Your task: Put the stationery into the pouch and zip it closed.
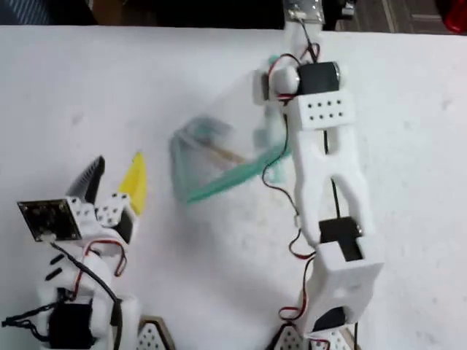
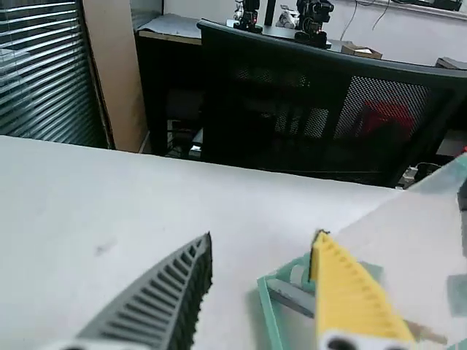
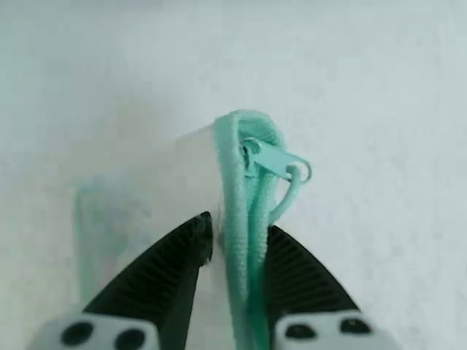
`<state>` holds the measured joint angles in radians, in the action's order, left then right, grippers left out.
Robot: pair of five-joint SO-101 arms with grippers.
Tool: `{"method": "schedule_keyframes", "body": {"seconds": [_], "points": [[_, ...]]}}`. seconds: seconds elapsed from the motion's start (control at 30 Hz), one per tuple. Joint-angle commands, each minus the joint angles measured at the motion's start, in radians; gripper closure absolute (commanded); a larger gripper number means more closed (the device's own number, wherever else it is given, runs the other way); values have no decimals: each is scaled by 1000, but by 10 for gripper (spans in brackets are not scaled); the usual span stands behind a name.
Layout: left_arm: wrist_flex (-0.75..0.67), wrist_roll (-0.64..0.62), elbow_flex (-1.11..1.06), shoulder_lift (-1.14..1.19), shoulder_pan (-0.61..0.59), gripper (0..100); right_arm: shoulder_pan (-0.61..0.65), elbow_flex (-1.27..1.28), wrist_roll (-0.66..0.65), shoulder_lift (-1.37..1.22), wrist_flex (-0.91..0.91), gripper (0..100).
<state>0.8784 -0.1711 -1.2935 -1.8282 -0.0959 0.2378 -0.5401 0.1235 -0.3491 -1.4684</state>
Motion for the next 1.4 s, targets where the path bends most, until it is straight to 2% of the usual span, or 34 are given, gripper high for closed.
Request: {"method": "schedule_keyframes", "body": {"seconds": [0.0, 0.33, 0.5, 1.13, 1.23, 1.37], "points": [[-51, -17, 0, 4, -10, 763, -15, 71, -15, -12, 4, 981], [-115, -17, -64, 4, -5, 766, -7, 354, -5, -4, 200, 981], [-120, -17, -71, 4, -5, 766, -65, 422, 69, -8, 288, 982], [-121, -12, -72, 7, 28, 766, -151, 445, 78, -5, 314, 976], [-121, -12, -72, 7, 28, 766, -150, 437, 78, -4, 260, 886], [-121, -12, -72, 7, 27, 766, -154, 436, 29, -4, 199, 667]]}}
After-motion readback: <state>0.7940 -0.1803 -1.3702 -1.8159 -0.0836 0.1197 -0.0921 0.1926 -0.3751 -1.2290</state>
